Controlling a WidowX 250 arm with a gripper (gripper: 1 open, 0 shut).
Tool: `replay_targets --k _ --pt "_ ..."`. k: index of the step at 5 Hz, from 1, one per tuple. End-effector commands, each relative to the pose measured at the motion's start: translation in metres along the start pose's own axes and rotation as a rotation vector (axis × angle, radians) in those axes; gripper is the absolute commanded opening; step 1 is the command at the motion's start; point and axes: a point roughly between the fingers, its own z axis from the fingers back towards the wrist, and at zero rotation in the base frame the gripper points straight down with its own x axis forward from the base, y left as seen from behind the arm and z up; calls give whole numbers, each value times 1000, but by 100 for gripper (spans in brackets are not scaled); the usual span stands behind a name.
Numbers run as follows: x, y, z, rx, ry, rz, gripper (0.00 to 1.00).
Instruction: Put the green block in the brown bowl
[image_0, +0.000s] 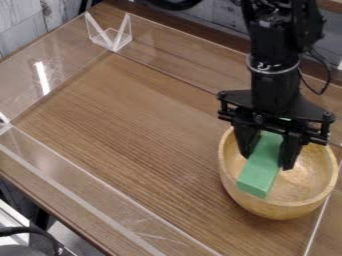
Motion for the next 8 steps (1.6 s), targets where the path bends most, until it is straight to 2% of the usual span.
replay_targets --k 1,2,3,8 --pt "6 -1 8 -16 -35 4 0" --pt "7 -1 7 -18 -34 4 0" --pt "8 0 7 -20 -34 5 100" --pt "17 6 3 -36 -45 12 100"
